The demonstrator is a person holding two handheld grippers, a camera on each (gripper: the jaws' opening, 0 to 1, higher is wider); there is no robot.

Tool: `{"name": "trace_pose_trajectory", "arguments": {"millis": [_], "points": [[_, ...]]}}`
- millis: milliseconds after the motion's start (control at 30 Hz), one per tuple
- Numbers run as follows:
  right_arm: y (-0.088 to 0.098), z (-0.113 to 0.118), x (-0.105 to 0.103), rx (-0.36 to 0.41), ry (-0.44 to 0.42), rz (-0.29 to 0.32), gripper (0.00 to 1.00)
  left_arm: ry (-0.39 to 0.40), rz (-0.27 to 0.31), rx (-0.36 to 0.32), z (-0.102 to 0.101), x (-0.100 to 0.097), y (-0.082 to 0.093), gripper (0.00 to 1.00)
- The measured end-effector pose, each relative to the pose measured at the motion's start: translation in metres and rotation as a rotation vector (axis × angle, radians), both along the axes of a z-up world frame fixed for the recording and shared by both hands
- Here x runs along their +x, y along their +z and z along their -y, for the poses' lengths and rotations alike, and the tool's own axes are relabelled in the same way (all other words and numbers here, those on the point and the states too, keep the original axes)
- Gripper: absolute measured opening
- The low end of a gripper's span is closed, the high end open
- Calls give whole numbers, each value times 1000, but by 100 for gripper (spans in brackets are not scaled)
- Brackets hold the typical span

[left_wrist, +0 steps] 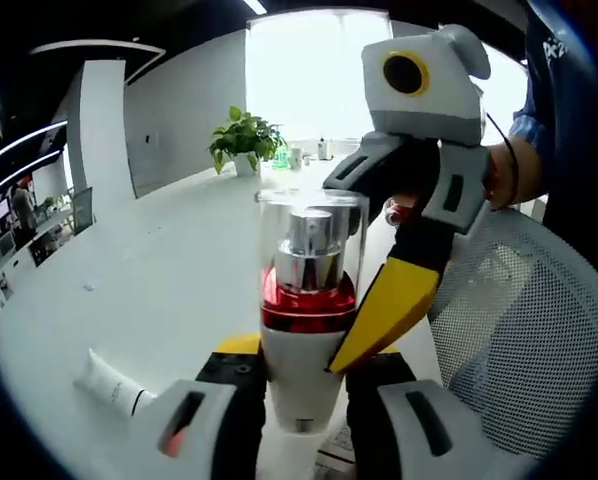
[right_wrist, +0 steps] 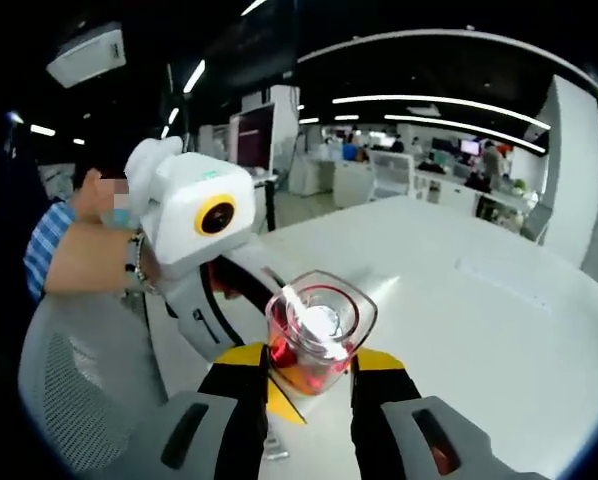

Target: Arrange the skincare products in the storage area until every visible bottle or jar stands upright without overlapping.

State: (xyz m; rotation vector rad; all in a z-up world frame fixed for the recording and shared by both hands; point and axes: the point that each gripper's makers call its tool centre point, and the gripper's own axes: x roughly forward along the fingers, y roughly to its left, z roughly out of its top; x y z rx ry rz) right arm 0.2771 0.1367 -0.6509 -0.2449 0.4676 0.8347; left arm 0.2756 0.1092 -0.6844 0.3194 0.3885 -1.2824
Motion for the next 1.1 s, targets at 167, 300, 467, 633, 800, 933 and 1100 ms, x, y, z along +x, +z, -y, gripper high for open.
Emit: {"name": "trace_pose_trajectory", "arguments": {"millis": [167,300,467,633,800,933,1100], "points": [[-2,0,1,-30,-20,5,25,-7,2,-7,0,1,-1,29],[-3,0,0,-72,-31,8,25,-5,-3,-13,0,0,-3,29],[-6,1,1,-90,-46,-3,25,6,-29,-13,-1,1,-7,29],[-11,0,-1,-105,-64,-12,25,2,-42,13,-2,-2,-12,29],[-12,-1,3,-174,-78,24,26,12,-61,28,-9,0,-12,29],[-10,2,7,-163,-88,45,26,33,-68,22,-19,3,-8,26],[-10,7,9,-106,-100,62,28,48,-89,5,-21,3,-6,25]]}}
